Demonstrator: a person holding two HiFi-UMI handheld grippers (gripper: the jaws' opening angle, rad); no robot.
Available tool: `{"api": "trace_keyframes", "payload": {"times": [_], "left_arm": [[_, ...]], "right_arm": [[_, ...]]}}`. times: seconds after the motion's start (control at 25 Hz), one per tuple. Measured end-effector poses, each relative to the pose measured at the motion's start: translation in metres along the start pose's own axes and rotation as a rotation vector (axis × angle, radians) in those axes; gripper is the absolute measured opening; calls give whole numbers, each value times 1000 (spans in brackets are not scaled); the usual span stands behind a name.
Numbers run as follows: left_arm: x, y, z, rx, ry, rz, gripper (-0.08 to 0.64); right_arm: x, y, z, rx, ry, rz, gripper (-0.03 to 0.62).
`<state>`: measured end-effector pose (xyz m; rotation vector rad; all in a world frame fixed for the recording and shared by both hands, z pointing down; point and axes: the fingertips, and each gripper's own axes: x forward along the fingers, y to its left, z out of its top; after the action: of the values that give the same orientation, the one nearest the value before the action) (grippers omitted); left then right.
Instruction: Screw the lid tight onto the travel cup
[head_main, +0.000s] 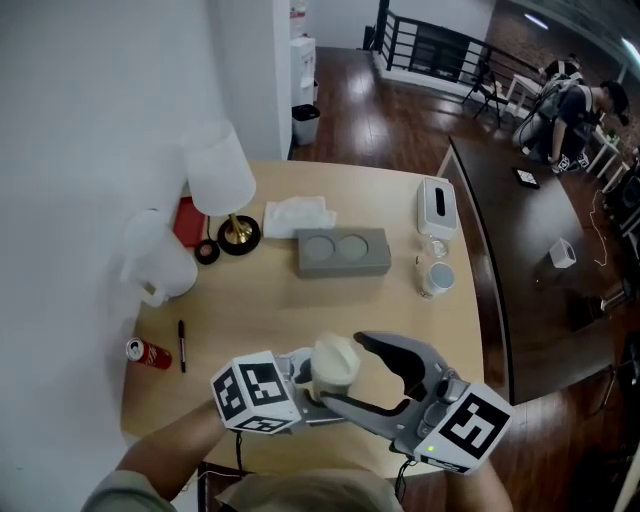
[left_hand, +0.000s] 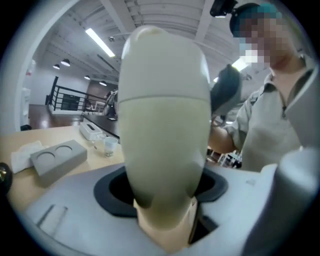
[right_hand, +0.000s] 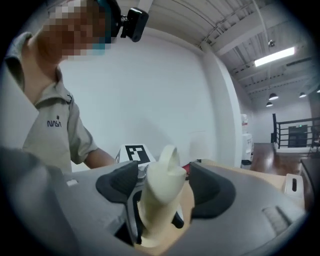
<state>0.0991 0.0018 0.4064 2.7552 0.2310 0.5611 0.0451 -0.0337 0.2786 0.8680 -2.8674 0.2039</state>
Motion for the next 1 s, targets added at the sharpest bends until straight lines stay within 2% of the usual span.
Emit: {"api": "trace_keyframes", "payload": {"times": [0.16,0.32,0.4,0.44,0.56,0.72,0.84,1.0], "left_arm": [[5,-10,-10,89,97,-30,316],[5,-29,-7,169,111,-118,316],[5,-35,-5,192,119,-142,316],[6,-35,-6,201,127,-136,316],[8,-24,-7,195,135,-75,316],[8,-1,-4,186,115,63,316],[6,24,0,171,99,235,316],[-5,62,1,106,57,527,316]], "right_arm": [[-6,0,-6,21,43,105,314],[-9,19,-12,65,53,304,313],[-11,24,-11,67,36,355,313],[-12,24,-9,62,22,354,311],[-9,16,-7,28,5,273,288],[-2,5,-6,-31,3,126,287],[3,-10,-5,-64,-7,-24,287],[6,-28,-6,-59,-25,-231,264]]}}
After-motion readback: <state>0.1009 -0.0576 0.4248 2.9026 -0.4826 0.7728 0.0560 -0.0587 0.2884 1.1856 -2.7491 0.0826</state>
